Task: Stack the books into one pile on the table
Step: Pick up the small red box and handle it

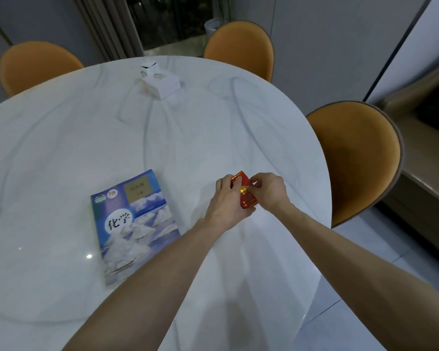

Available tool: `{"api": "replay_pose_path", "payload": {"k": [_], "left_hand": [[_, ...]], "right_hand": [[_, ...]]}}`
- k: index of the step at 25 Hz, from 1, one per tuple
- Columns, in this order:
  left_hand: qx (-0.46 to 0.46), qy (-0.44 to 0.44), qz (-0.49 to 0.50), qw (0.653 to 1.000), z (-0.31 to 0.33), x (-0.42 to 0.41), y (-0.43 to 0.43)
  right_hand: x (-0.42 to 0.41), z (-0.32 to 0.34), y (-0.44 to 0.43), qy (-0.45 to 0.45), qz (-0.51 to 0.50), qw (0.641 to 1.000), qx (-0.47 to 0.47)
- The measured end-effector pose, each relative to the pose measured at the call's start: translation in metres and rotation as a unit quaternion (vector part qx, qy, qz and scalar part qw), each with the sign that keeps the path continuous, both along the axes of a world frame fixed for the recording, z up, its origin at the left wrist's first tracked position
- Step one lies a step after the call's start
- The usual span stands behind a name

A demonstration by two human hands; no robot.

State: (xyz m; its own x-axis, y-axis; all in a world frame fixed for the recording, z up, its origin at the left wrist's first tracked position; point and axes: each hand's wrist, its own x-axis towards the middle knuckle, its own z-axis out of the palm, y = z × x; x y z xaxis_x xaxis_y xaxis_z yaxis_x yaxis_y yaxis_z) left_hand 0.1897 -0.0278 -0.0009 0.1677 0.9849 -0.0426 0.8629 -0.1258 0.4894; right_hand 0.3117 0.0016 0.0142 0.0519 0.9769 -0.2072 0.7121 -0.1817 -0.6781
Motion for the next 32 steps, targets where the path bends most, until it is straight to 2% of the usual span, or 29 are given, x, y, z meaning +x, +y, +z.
{"api": "replay_pose_path", "payload": {"k": [7,17,32], "left_hand": [[-0.027,0.005,-0.026,0.999,-0.033,0.058,0.072],[-0.07,0.037,-0.042,0.996,-0.079,0.097,0.134],[-0.09,0.054,-0.061,0.993,-0.098,0.099,0.154]], "right_hand": [[0.06,-0.034,0.063,-0.005,-0.04,0.999,-0.01],[0.095,-0.09,0.116,0.05,-0.1,0.992,-0.055],[0.102,-0.11,0.139,-0.002,-0.052,0.996,-0.074]]}}
